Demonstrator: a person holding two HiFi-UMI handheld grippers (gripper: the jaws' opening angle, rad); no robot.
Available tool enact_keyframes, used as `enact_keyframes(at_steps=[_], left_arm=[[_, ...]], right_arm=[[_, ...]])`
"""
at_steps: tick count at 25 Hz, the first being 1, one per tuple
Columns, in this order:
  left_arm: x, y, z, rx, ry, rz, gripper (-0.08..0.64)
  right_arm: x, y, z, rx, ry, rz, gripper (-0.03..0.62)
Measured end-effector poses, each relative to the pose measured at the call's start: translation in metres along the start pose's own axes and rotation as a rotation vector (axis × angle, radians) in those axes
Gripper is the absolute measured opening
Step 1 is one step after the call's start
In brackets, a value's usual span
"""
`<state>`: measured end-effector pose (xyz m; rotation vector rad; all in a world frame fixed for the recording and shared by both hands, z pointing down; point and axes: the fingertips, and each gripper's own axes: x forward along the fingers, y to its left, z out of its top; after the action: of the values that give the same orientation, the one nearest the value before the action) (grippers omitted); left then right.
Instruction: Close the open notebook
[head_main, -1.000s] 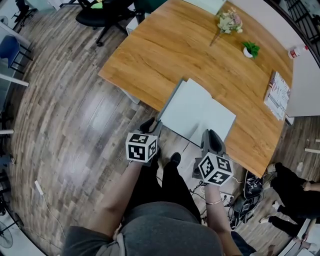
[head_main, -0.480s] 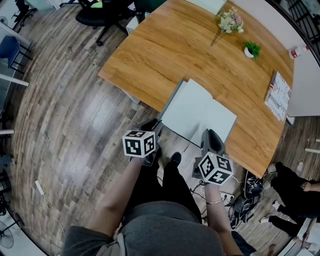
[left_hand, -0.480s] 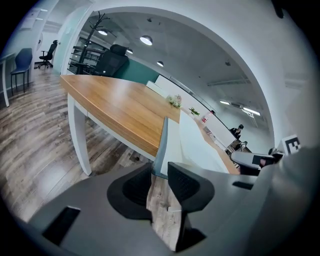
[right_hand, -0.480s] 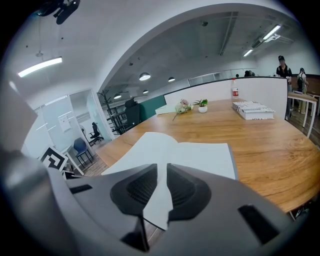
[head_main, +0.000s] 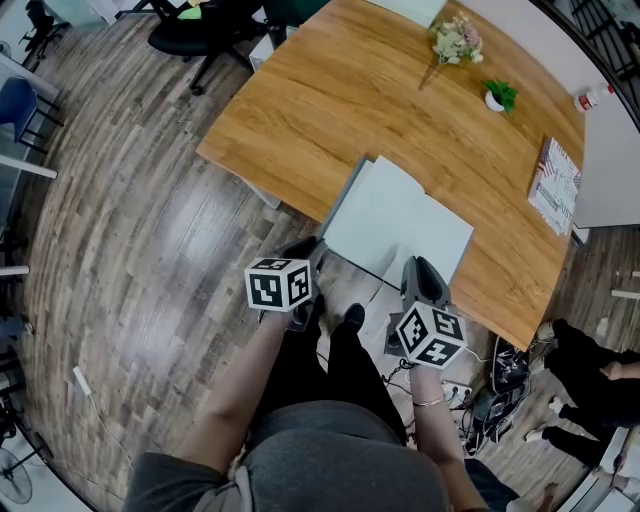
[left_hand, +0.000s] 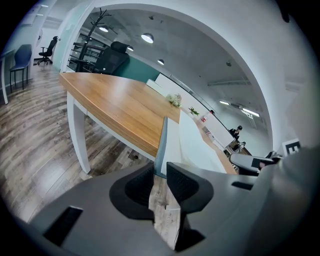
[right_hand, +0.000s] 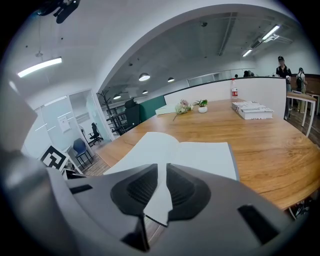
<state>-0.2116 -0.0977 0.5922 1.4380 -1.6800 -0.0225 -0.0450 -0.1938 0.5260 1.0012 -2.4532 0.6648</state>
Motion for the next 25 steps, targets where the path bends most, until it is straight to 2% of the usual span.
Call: enact_keyframes(at_steps=[7, 17, 25], left_arm=[[-0.004, 0.000, 0.003, 0.030, -0.003, 0.008, 0.059], [-0.012, -0.009, 0.011, 0.150, 0.007, 0.016, 0.031], [-0.021, -0.021, 0.022, 0.185, 0.007, -0.053, 0.028]], right_arm=[[-0.007, 0.000, -0.001, 0.014, -0.015, -0.025, 0.051], [-0.022, 0.003, -0.004, 0.038, -0.041, -0.064, 0.049], [-0.032, -0.002, -0.009, 0.073, -0.064, -0.118, 0.049]])
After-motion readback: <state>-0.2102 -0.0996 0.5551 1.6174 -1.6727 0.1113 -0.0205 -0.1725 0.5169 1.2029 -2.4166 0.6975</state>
